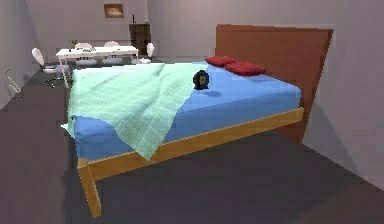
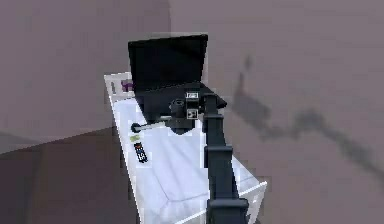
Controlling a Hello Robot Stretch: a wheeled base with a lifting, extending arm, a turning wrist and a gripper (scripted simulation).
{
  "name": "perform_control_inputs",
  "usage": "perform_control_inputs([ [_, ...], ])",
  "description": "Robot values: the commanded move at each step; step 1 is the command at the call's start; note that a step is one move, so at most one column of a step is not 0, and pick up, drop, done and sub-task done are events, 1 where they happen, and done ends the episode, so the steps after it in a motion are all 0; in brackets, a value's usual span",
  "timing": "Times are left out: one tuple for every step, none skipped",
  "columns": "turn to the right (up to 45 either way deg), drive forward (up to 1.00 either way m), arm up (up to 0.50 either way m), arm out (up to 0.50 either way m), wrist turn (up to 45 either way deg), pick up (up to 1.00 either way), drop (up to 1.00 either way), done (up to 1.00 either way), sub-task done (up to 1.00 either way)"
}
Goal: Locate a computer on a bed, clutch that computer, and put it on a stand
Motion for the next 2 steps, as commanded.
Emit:
perform_control_inputs([
  [0.0, 0.00, 0.12, 0.00, 0.0, 0.00, 0.00, 0.00, 0.00],
  [0.0, 0.00, 0.00, 0.00, -45.0, 0.00, 0.00, 0.00, 0.00],
])
